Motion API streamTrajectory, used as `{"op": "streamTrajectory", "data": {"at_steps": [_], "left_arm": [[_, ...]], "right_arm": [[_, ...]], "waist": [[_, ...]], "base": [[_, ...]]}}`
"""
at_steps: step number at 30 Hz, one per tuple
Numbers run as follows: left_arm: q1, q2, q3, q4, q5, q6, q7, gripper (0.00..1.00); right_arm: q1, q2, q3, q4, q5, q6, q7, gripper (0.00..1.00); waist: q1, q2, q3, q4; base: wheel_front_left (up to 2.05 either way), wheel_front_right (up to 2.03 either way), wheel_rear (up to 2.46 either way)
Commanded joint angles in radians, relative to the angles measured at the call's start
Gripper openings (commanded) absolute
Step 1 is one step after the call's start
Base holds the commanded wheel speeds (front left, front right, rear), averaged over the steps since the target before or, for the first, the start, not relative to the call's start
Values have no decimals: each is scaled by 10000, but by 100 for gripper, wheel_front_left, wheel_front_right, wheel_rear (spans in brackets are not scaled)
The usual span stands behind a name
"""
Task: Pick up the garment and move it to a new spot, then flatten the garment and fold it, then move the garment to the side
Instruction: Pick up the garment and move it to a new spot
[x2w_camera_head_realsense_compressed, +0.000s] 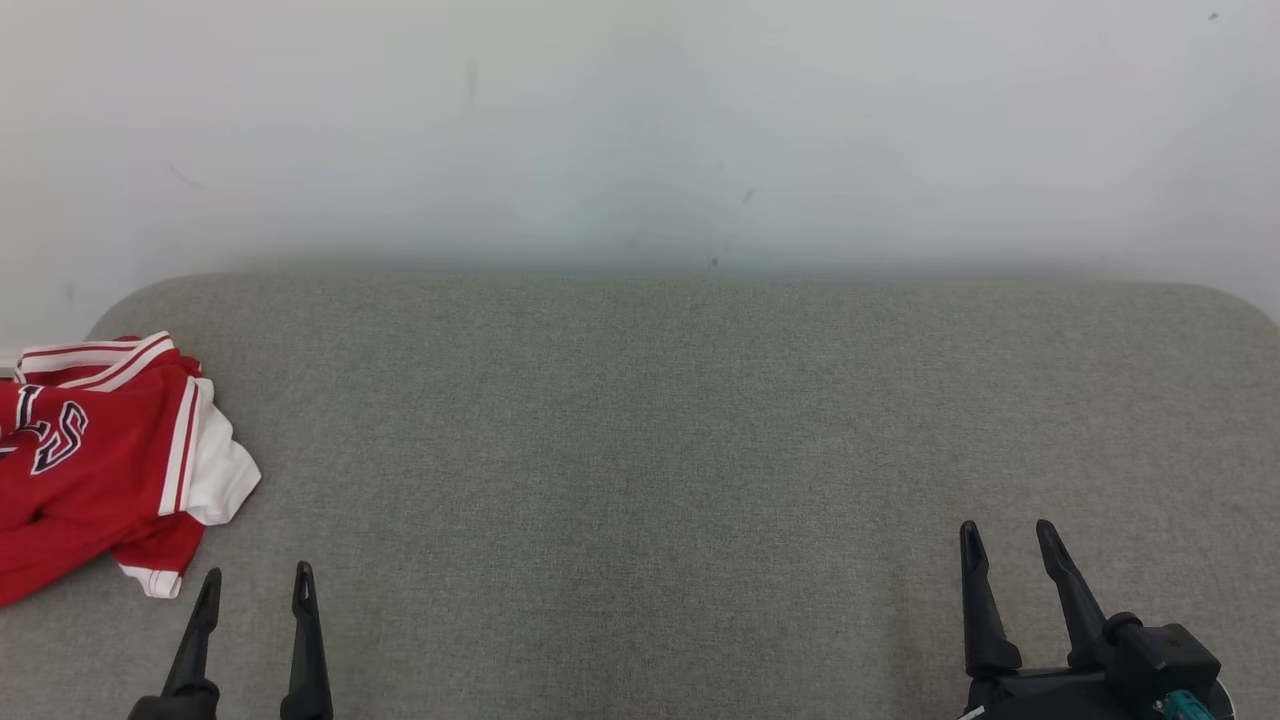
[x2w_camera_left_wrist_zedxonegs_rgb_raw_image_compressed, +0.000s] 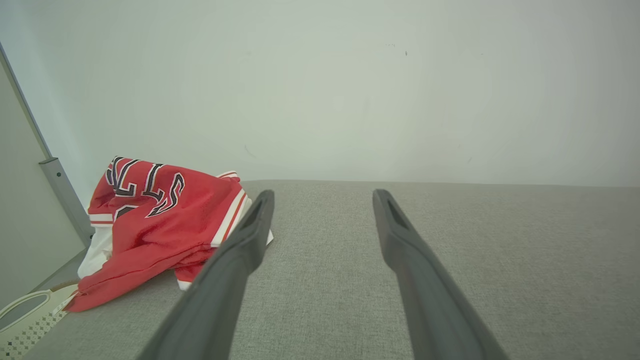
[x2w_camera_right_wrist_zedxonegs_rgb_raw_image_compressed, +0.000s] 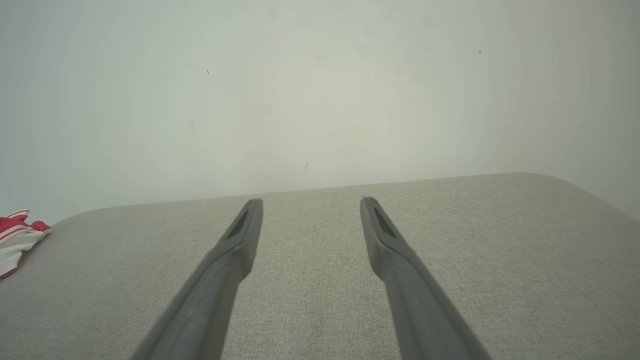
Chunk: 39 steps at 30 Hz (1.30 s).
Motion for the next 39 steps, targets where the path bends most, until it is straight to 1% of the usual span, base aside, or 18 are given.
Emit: {"op": "streamTrajectory", "data": {"at_steps": [1, 11, 19, 24, 26, 30, 31, 39], "left_arm": [[7, 45, -25, -25, 91, -17, -37, 100], [-72, 132, -160, 112, -170, -51, -39, 100], [-145, 229, -473, 108, -285, -59, -37, 100], [-250, 228, -397, 320, -318, -55, -39, 100], [-265, 244, -337, 416, -385, -57, -37, 100], [-363, 259, -215, 597, -382, -59, -37, 100], [-363, 259, -215, 597, -382, -59, -37, 100], [-427, 165, -88, 865, -324, -5, -39, 100]], "right_arm": [[3, -20, -16, -27, -35, -17, -2, 100], [-126, -22, 10, 197, 85, -17, -2, 100], [19, -18, -11, 302, 216, -17, -2, 100], [102, -20, -51, 341, 296, -17, -2, 100], [105, -19, -48, 385, 390, -17, -2, 100], [51, -22, -29, 502, 458, -17, -2, 100], [51, -22, -29, 502, 458, -17, -2, 100], [145, -20, 30, 645, 527, -17, -2, 100]], "waist": [[0, 0, 2, 8], [0, 0, -7, 76], [0, 0, -9, 480], [0, 0, 18, 1039], [0, 0, 53, 1450], [0, 0, 95, 1951], [0, 0, 95, 1951], [0, 0, 134, 3072]], "base": [[0, 0, 0], [0, 0, 0], [0, 0, 0], [0, 0, 0], [0, 0, 0], [0, 0, 0], [0, 0, 0], [0, 0, 0]]}}
